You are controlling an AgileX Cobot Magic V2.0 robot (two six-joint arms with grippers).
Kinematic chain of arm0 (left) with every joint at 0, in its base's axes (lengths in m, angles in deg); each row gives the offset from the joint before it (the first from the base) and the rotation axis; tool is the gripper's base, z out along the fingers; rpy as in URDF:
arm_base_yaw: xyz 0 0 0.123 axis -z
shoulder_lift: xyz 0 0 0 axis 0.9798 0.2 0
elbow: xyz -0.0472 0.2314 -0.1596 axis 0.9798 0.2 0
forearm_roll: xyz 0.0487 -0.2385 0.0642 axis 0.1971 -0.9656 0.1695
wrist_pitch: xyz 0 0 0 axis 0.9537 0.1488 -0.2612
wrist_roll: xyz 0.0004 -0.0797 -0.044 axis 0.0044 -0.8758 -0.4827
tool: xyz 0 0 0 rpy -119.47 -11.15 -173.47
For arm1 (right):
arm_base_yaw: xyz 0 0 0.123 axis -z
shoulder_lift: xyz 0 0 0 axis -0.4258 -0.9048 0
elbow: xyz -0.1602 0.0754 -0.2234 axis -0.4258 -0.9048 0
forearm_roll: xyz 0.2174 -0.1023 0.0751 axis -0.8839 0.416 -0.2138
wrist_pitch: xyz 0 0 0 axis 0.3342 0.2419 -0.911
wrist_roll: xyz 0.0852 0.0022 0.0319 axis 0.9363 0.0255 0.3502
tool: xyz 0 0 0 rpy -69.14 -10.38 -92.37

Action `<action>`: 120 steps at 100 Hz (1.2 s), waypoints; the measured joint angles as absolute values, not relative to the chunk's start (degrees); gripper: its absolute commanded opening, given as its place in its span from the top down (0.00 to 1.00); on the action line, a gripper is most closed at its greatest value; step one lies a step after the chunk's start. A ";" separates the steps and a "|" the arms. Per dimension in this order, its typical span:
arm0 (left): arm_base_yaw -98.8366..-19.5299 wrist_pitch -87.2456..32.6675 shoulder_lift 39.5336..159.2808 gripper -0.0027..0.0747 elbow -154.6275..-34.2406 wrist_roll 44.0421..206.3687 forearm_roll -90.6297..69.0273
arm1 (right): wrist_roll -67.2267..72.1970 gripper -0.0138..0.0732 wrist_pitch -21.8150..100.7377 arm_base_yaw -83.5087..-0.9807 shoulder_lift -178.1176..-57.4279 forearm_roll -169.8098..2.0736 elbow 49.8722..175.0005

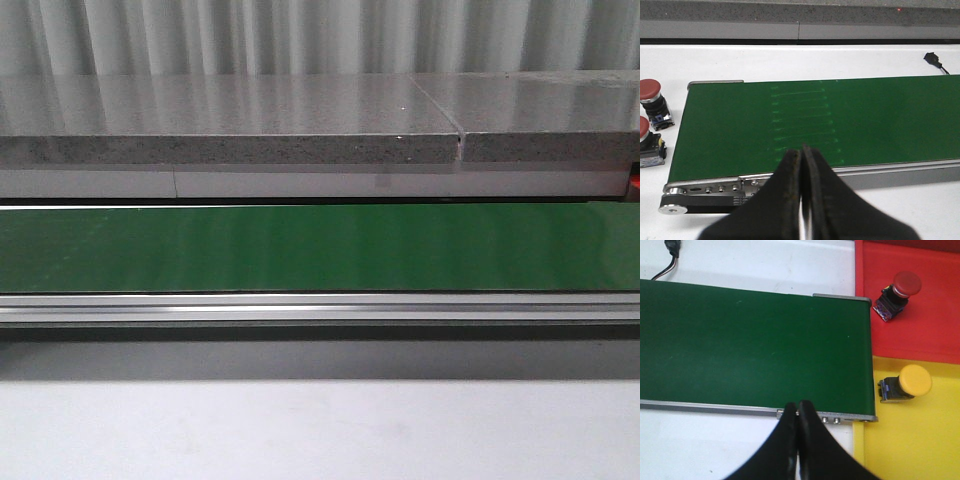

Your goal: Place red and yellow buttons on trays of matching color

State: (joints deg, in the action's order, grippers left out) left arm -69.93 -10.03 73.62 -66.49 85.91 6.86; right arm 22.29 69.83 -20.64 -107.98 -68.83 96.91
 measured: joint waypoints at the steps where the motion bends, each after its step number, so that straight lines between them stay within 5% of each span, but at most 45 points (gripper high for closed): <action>1: -69.93 -10.03 73.62 0.99 -66.49 85.91 6.86 | 22.29 0.92 69.70 -20.64 -107.37 -68.83 96.71; 54: -69.93 -10.03 73.62 0.99 -66.49 85.91 6.86 | 22.29 0.92 69.07 -20.64 -86.44 -68.83 83.80; 120: -69.93 -10.03 73.62 0.99 -66.49 85.91 6.86 | 22.17 0.92 70.60 -20.64 -85.26 -68.83 83.25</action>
State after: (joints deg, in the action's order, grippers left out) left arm -69.93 -10.03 73.62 -66.49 85.91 6.86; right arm 22.17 70.60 -20.64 -85.26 -68.83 83.25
